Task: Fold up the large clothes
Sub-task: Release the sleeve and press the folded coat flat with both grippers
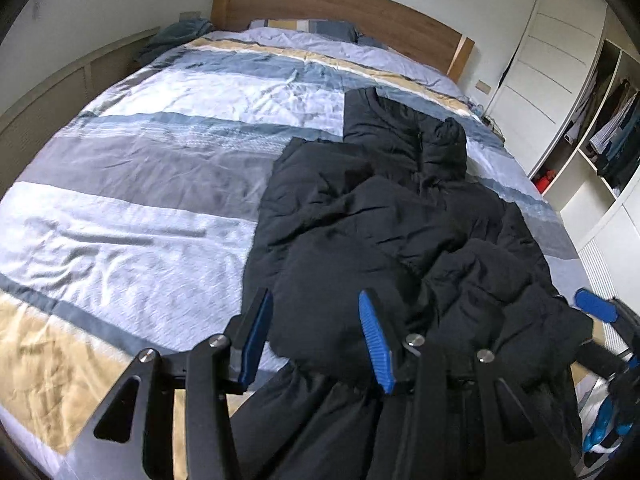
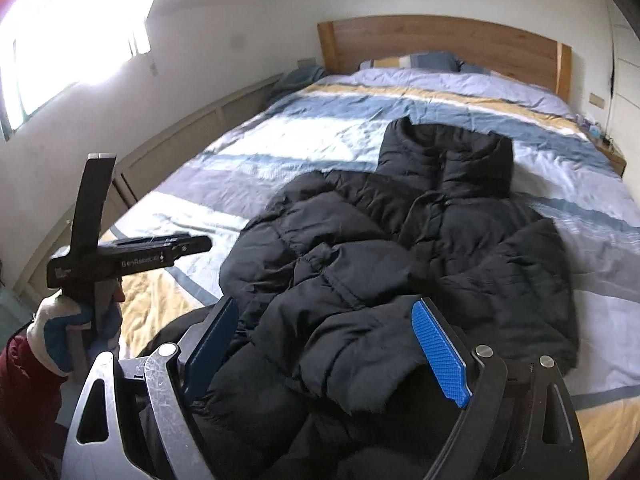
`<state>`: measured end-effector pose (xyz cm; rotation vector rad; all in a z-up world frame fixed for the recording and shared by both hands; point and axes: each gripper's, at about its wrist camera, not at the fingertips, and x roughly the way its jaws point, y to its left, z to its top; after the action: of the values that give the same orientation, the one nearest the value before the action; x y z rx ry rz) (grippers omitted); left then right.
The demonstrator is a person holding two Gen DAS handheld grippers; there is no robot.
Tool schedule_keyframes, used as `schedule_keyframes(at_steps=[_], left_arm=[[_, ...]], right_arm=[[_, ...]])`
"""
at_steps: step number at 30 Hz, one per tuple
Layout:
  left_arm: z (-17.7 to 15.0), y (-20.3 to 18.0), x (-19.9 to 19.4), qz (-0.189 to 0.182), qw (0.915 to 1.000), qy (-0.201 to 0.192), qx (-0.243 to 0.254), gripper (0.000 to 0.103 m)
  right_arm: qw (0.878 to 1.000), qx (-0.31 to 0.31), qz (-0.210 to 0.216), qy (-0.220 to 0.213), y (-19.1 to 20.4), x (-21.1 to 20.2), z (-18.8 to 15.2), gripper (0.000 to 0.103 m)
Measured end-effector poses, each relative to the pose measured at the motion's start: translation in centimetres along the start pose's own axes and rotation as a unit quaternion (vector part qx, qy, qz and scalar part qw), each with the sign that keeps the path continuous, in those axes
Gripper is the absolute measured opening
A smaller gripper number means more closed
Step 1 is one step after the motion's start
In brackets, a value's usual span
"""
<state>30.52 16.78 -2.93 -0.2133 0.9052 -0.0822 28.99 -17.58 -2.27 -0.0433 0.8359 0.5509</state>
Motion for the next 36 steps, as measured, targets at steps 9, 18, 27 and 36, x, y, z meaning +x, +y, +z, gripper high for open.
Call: schedule_keyframes(at_steps=[9,18,27,36], left_arm=[[-1.9,-2.6,7.1,-0.019,0.9973,0.065,0.027,0.043],[-2.4,-3.6,8.9,0.013,0.9952,0.087,0.044,0.049],[-1.5,-5.4,4.2,0.018,0.9980,0.038,0.046,0.049],[-2.9,-8.4,5.8,0.006,0.9965,0.063,0.055,0.049]], right_arm=[[0.997,0.027,-0.027,0.070,-5.2,5.7,-4.1,0.082],[0.997,0.038,-0.002,0.072,-6.8,7.3,-6.1,0.082],[0.998,0.038,-0.003,0.059,-6.2,4.3,-5.0,0.082],[0.997,0.051,-0.032,0.050,-8.3,3.3,-5.6,0.082]])
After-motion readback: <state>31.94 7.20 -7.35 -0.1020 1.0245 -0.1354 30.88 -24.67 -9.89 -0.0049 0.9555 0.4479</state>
